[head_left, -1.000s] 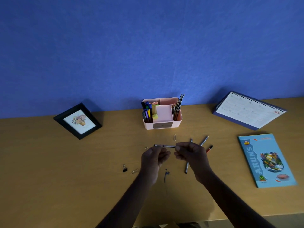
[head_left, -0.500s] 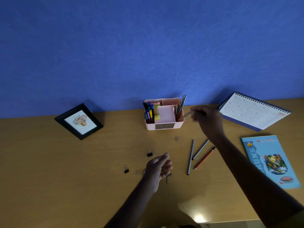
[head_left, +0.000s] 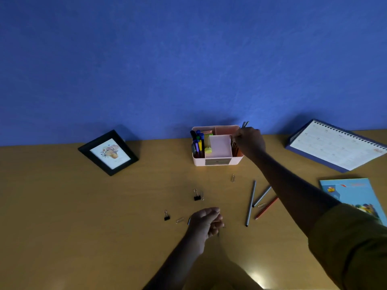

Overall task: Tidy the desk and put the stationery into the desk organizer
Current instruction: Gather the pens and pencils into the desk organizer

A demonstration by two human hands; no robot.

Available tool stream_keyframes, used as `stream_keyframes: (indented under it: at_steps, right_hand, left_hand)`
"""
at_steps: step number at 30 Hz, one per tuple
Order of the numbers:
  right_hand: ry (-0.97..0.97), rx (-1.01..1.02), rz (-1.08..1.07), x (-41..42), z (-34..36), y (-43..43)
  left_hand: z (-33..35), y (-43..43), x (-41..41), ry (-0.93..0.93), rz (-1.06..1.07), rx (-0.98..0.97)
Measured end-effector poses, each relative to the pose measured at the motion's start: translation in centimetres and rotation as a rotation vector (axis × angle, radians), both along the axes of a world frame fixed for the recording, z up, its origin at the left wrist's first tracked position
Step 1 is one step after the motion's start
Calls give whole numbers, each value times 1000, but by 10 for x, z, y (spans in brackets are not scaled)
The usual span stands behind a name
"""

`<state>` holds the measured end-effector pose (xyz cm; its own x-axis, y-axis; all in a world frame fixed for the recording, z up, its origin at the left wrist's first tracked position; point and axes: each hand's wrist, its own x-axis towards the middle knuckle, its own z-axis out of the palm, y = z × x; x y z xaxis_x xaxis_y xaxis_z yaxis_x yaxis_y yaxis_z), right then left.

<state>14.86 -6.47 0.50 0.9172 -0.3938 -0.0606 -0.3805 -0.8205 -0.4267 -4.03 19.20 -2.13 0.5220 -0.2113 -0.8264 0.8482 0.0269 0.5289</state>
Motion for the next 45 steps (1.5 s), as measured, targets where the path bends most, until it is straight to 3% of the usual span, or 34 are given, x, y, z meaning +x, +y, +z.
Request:
stream_keyframes:
  at_steps: [5, 13, 23, 29, 36, 40, 45]
  right_hand:
    - [-31, -14, -26, -3, 5, 2]
    - [-153, 189, 3, -53, 10, -24]
    - [194, 299, -126, -151, -46, -31]
    - [218, 235, -44, -163, -67, -23]
    - [326, 55, 93, -154, -82, -25]
    - [331, 87, 90, -152, -91, -34]
    - [190, 280, -89, -152, -69, -32]
  left_hand:
    - [-2, -5, 1, -24, -48, 64]
    - [-10, -28, -3, -217, -200, 194]
    - [-26, -88, -12, -529, -560, 479]
    - [-33, -120, -18, -611, -653, 672]
    - [-40, -126, -18, -622, -680, 767]
    - [-41, -126, -19, -627, -690, 787]
    - [-41, -127, -22, -610, -684, 779]
